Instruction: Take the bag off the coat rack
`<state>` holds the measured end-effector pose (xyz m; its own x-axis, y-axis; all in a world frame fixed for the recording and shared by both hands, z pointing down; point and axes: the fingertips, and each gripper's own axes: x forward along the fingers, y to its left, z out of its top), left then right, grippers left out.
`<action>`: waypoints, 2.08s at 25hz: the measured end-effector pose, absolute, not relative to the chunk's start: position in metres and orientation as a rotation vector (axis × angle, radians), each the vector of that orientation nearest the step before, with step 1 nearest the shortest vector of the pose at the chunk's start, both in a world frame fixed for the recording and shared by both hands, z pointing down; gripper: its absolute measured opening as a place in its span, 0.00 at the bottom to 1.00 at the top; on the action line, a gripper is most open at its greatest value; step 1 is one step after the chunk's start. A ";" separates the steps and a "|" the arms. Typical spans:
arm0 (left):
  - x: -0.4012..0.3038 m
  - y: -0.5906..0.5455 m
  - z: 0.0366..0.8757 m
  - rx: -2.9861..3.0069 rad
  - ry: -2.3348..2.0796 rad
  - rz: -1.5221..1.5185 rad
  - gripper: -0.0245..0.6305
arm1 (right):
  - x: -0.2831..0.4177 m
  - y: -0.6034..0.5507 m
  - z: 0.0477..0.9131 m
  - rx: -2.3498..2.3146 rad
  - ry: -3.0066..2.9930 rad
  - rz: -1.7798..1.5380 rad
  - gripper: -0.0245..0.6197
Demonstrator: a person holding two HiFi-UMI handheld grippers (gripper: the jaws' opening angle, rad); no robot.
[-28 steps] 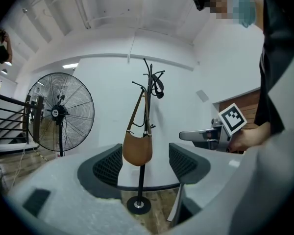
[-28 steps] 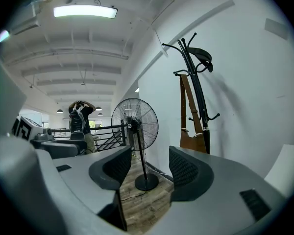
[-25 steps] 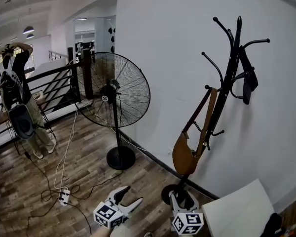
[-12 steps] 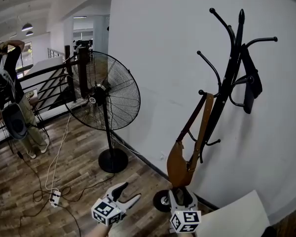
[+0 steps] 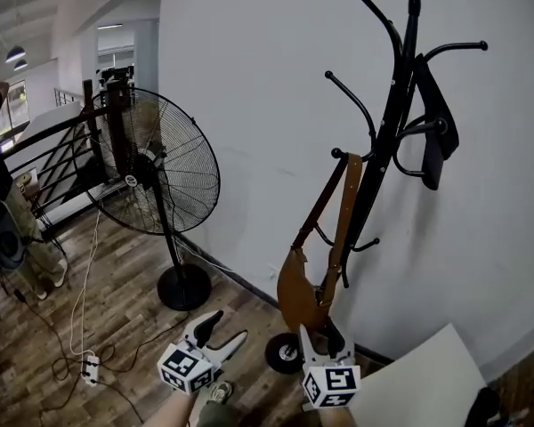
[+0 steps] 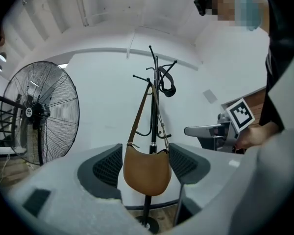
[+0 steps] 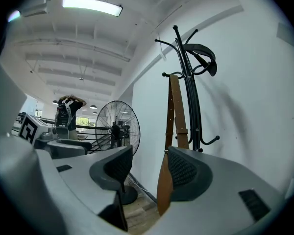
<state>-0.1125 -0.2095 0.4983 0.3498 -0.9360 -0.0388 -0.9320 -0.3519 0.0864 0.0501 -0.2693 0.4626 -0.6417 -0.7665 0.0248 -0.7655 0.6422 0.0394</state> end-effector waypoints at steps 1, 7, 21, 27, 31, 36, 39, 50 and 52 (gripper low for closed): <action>-0.115 -0.216 0.497 2.546 -1.747 -0.137 0.48 | 0.049 -0.272 0.461 1.327 -2.802 -0.048 0.36; -0.120 -0.264 0.496 2.637 -1.603 -0.164 0.48 | 0.046 -0.298 0.460 1.456 -2.707 -0.052 0.36; -0.120 -0.384 0.495 2.757 -1.292 -0.138 0.48 | 0.037 -0.373 0.453 1.731 -2.486 -0.079 0.35; -0.106 -0.430 0.493 2.853 -1.132 -0.093 0.48 | 0.048 -0.394 0.444 1.902 -2.366 -0.159 0.35; -0.095 -0.459 0.491 2.909 -1.021 -0.060 0.48 | 0.052 -0.405 0.442 1.983 -2.296 -0.182 0.35; -0.078 -0.485 0.485 2.969 -0.904 -0.044 0.48 | 0.052 -0.413 0.437 2.063 -2.224 -0.202 0.33; -0.070 -0.503 0.477 3.014 -0.871 -0.033 0.48 | 0.050 -0.417 0.438 2.091 -2.190 -0.188 0.31; -0.038 -0.549 0.457 3.156 -0.802 0.046 0.46 | 0.050 -0.430 0.449 2.153 -2.059 -0.186 0.23; -0.033 -0.552 0.457 3.180 -0.800 0.073 0.41 | 0.052 -0.432 0.448 2.157 -2.034 -0.202 0.22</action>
